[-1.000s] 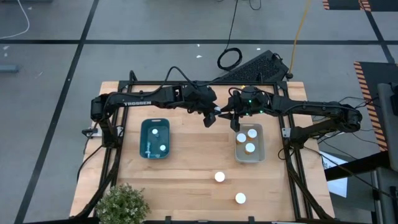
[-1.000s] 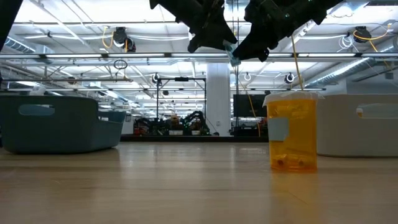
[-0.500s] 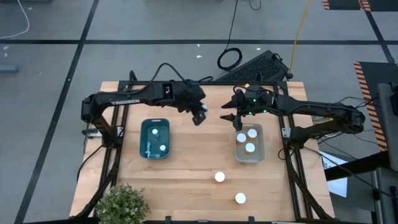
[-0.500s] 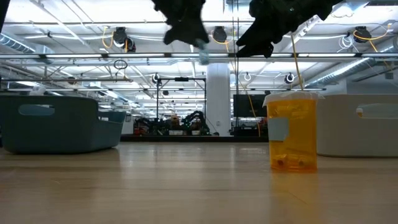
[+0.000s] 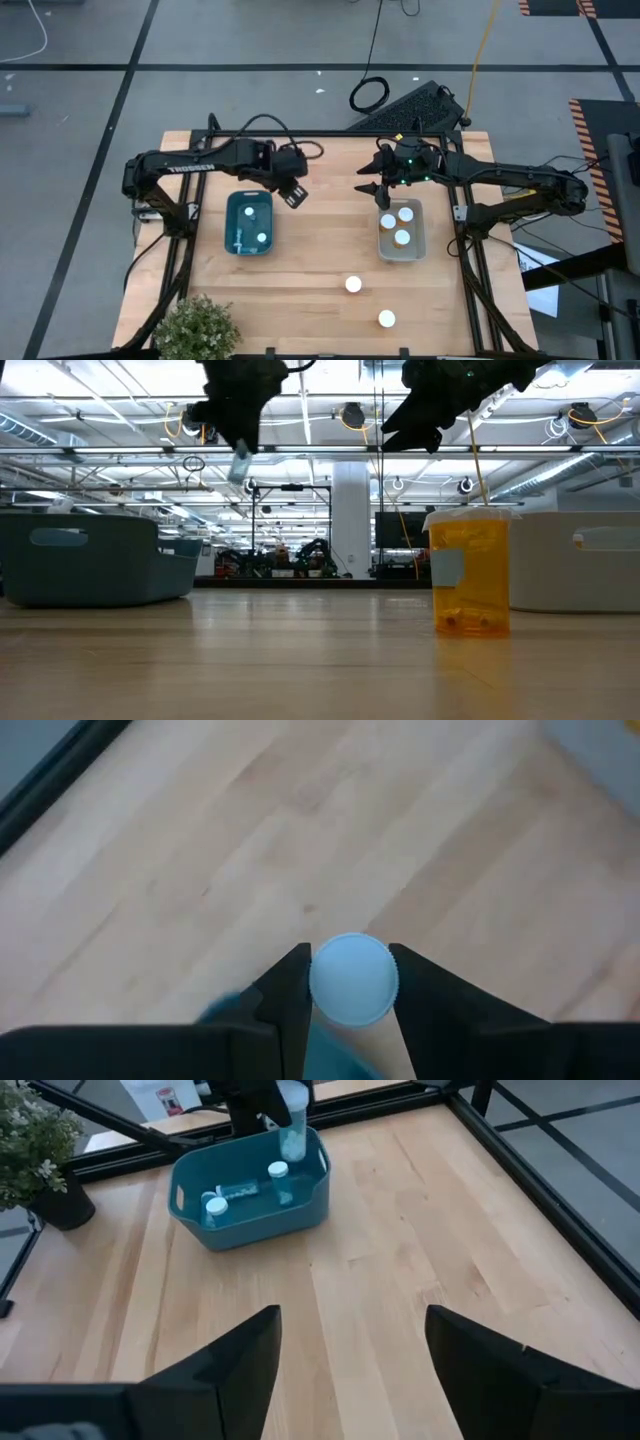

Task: Pick and place medicine bottles into bin by pill shape (circle, oval)
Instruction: Adjust the blue pill bottle

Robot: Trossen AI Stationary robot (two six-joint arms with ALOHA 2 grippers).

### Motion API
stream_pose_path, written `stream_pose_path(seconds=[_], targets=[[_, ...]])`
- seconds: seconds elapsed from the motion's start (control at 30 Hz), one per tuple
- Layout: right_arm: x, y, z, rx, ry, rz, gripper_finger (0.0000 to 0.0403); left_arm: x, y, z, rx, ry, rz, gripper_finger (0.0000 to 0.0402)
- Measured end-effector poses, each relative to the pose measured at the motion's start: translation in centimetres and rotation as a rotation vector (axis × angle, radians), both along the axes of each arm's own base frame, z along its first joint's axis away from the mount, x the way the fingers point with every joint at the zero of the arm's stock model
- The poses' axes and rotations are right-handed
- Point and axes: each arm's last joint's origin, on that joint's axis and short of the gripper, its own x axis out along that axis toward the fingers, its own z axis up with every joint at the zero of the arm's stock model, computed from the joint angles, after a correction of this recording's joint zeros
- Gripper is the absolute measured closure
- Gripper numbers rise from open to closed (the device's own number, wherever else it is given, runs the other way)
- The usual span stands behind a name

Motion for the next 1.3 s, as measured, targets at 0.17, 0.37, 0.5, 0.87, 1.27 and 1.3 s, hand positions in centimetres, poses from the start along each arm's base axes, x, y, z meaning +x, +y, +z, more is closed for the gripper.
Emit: stream_pose_path(seconds=[0.17, 0.37, 0.5, 0.87, 1.27, 1.3], targets=[[0.0, 0.0, 0.0, 0.001, -0.001, 0.001, 0.0163, -1.2, -1.6, -2.2, -0.022, 0.076, 0.197, 0.0273], [0.0, 0.0, 0.0, 0.001, -0.001, 0.001, 0.0163, -2.7, -3.4, -5.4, -0.051, 0.124, 0.399, 0.0273], [0.0, 0.0, 0.0, 0.001, -0.002, 0.002, 0.0163, -3.4, -3.8, -7.1, -0.015, 0.144, 0.462, 0.0273], [0.0, 0.0, 0.0, 0.007, -0.005, -0.002, 0.0163, -3.7, -3.7, -10.8, 0.020, 0.052, 0.617, 0.0273], [0.0, 0.0, 0.1, 0.019, -0.011, -0.009, 0.0163, -4.3, -3.5, -12.7, 0.072, -0.001, 0.716, 0.0273], [0.0, 0.0, 0.1, 0.019, -0.011, -0.009, 0.0163, -4.3, -3.5, -12.9, 0.071, -0.005, 0.718, 0.0273]])
